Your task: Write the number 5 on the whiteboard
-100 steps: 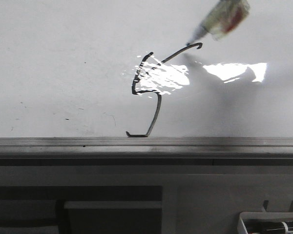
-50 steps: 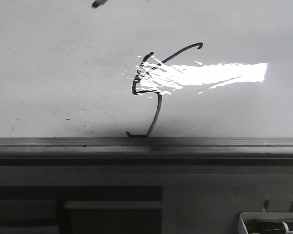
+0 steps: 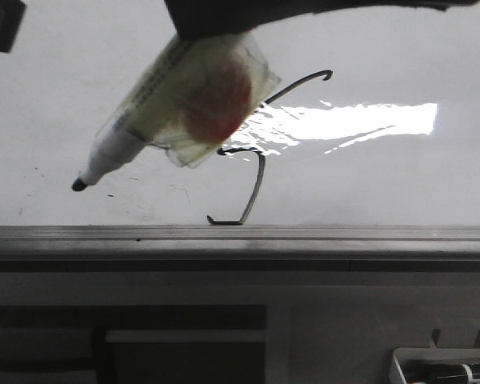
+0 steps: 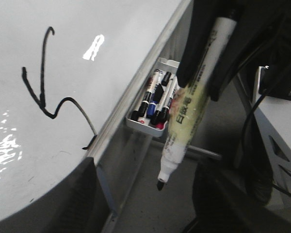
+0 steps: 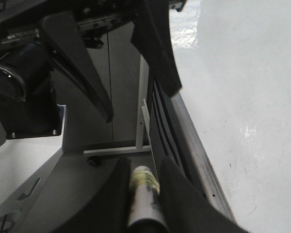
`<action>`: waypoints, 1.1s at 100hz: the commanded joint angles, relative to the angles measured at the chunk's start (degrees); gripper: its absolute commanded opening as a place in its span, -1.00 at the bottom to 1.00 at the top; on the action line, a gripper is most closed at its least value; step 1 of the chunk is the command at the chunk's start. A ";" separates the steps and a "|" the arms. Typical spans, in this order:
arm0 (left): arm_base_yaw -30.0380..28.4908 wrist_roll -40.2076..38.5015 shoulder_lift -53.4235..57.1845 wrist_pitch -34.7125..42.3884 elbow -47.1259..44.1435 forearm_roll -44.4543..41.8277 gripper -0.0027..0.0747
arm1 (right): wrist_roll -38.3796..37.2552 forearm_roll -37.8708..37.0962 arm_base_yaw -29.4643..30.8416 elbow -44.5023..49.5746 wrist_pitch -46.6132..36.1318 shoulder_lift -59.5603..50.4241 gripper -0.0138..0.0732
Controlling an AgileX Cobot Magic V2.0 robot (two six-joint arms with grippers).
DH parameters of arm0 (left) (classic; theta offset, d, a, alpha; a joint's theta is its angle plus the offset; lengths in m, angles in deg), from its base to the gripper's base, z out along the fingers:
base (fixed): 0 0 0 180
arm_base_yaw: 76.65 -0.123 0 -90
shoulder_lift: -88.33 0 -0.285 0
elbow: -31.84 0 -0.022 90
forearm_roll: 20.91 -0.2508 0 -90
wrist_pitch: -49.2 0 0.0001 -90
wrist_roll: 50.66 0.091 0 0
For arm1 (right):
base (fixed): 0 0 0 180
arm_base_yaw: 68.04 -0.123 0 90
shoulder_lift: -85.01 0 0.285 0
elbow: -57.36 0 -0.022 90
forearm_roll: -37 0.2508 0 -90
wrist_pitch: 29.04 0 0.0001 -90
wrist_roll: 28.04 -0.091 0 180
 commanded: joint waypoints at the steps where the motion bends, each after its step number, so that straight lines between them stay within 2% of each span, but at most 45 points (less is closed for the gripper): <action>1: 1.98 0.55 -3.08 -0.89 3.14 3.69 0.10 | 0.06 1.62 0.10 -1.61 1.50 -0.59 -0.80; 19: 8.60 0.55 -9.34 0.81 5.33 3.35 0.09 | 0.06 1.62 0.10 -1.60 1.86 -0.59 -0.80; 31: 11.46 0.55 -12.19 5.18 5.50 3.35 -0.04 | 0.06 1.62 0.10 -1.60 2.99 -0.59 -0.80; 45: 12.00 0.55 -13.57 6.98 5.50 3.58 -0.37 | 0.06 1.62 0.10 -1.60 4.02 -0.59 -0.80; 62: 12.00 0.55 -13.57 7.11 5.59 3.37 -0.98 | 0.06 1.62 0.10 -1.60 4.02 -0.59 -0.80; 77: 12.00 0.55 -13.57 7.11 5.59 3.23 -0.98 | 0.04 3.81 0.10 -1.60 3.22 -0.59 -0.77; 81: 12.00 0.16 -13.57 7.38 5.59 3.23 -0.98 | 0.04 4.09 0.10 -1.60 2.33 -0.59 -0.68; 86: 12.00 -0.46 -13.57 7.99 5.59 3.23 -0.98 | -0.07 4.09 0.10 -1.60 0.19 -1.00 -0.47; 91: 12.00 -0.58 -13.57 8.74 5.59 3.23 -0.98 | -0.65 4.09 0.10 -1.60 -2.61 -1.33 -0.16; 96: 11.89 -1.62 -13.57 10.10 5.59 3.23 -0.98 | -1.85 4.09 0.10 -1.60 -6.17 -2.32 0.26; 103: 11.79 -4.77 -13.34 13.46 5.59 3.23 -0.99 | -4.57 4.09 0.10 -1.60 -12.25 -4.58 0.67; 110: 11.79 -8.26 -13.09 19.00 5.15 4.32 -0.98 | -5.97 4.09 0.10 -1.60 -17.23 -7.73 0.81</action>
